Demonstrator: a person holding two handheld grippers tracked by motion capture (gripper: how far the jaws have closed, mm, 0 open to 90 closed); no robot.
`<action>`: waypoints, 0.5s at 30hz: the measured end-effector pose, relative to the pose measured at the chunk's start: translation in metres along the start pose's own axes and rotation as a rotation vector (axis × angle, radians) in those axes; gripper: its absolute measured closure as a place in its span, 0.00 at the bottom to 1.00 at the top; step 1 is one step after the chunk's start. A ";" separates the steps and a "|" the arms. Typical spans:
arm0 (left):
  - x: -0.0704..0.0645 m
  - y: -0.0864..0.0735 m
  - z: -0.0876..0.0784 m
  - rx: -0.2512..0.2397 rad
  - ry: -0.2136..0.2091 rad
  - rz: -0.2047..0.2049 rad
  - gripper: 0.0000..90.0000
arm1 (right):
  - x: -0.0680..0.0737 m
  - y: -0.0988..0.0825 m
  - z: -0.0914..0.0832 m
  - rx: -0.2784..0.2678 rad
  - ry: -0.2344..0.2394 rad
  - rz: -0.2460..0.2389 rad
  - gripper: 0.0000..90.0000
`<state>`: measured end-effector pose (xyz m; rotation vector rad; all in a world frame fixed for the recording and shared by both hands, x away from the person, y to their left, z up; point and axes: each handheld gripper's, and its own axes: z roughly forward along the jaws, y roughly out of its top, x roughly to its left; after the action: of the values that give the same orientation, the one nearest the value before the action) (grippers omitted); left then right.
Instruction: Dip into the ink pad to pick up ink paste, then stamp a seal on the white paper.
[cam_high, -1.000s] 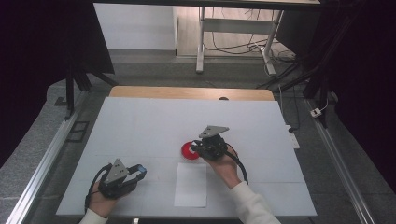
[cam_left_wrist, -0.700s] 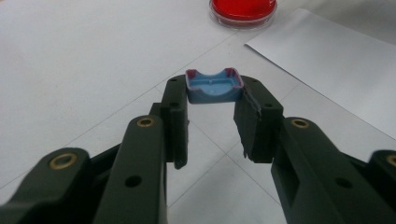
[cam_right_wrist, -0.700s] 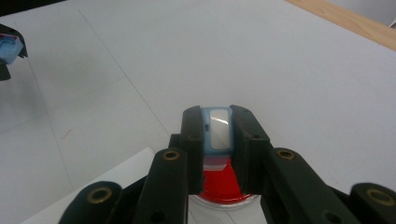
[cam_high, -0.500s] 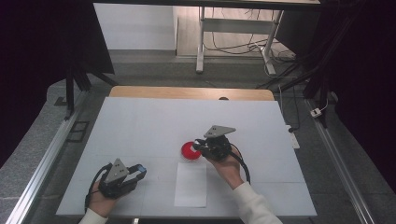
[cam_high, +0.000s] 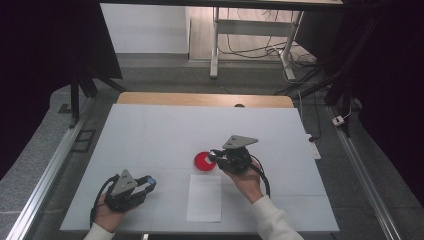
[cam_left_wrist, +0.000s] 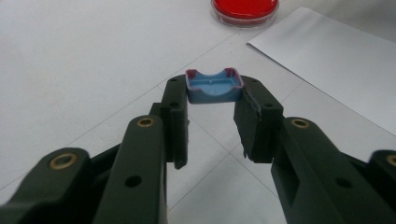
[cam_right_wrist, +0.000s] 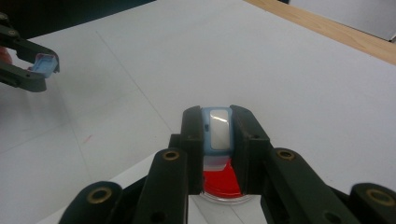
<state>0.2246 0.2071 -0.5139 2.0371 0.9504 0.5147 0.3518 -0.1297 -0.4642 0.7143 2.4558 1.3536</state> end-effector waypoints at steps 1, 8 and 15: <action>0.000 0.000 0.000 0.000 0.002 -0.001 0.73 | 0.000 0.000 -0.001 -0.002 0.002 0.000 0.83; 0.000 0.000 -0.001 0.001 0.004 -0.003 0.73 | 0.003 0.000 -0.010 -0.022 0.009 0.007 0.83; 0.000 0.000 0.000 0.003 0.006 -0.002 0.73 | 0.006 0.000 -0.019 -0.036 0.011 -0.008 0.83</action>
<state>0.2250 0.2069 -0.5138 2.0376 0.9578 0.5193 0.3382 -0.1405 -0.4535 0.6897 2.4334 1.3993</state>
